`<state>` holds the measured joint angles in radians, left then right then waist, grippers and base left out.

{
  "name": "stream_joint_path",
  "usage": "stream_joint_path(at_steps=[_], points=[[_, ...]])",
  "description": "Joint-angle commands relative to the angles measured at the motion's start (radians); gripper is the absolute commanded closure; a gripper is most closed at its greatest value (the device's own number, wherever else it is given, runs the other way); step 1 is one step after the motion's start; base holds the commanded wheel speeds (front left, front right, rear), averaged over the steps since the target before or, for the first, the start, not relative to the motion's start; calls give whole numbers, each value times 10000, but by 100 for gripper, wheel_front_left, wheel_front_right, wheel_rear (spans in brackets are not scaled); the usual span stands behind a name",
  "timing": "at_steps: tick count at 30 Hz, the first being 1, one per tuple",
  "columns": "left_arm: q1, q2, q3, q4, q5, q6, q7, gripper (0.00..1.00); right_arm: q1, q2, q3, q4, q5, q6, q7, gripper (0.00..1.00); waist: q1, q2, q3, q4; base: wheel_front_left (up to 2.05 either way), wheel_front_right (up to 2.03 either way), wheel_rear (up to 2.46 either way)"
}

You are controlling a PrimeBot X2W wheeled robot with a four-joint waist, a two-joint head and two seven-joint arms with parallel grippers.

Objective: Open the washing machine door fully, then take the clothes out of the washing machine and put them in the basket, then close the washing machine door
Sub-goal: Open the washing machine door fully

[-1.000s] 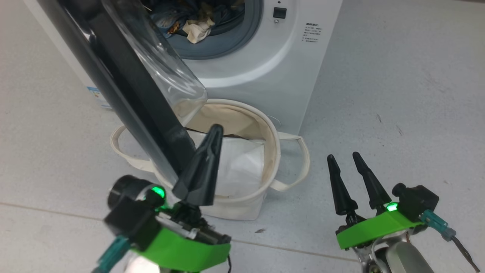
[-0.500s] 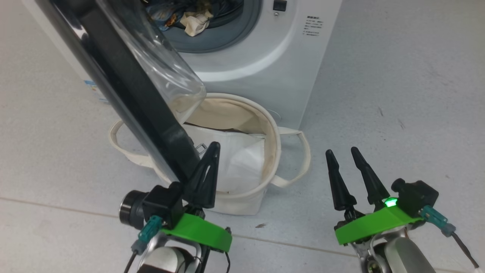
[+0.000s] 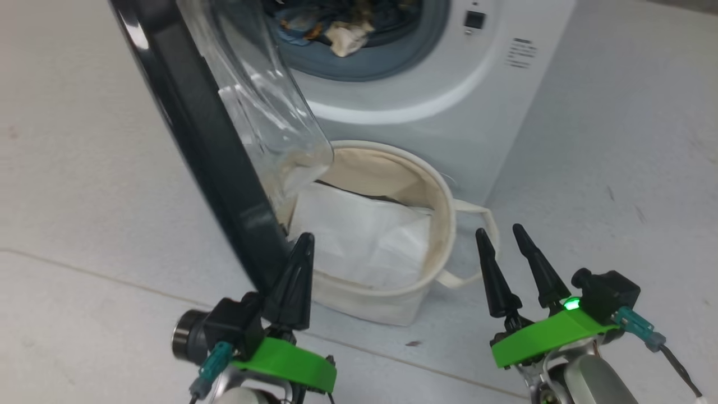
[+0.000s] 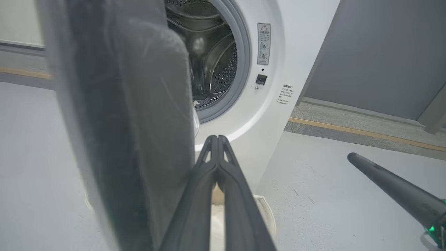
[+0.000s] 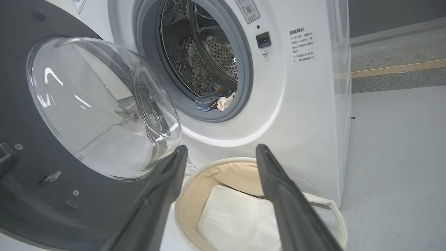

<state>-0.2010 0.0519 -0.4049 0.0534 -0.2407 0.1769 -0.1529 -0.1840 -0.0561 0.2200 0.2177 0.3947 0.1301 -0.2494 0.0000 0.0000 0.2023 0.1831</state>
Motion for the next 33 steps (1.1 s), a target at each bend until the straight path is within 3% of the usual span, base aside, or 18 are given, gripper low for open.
stream_joint_path(at_steps=[1,8,14,26,33], points=[[-50,161,600,-307,-100,203,-102,100,-98,59,277,-258,-81,6,-124,0,0,0,-137,326,0,0,0],[199,344,1095,-356,-327,480,-260,100,39,59,427,-56,-169,6,-124,0,0,0,-377,1279,0,0,0],[84,771,2064,-323,-803,619,-412,100,1,59,550,24,-285,6,-124,0,0,0,-325,1643,0,0,0],[-930,2048,3979,655,-1674,537,-559,100,-303,59,425,128,-674,6,-124,0,0,0,455,1580,0,0,0],[-1586,2452,4914,1603,-2219,546,-734,100,-430,59,217,122,-974,6,-124,0,0,0,939,1456,0,0,0]])
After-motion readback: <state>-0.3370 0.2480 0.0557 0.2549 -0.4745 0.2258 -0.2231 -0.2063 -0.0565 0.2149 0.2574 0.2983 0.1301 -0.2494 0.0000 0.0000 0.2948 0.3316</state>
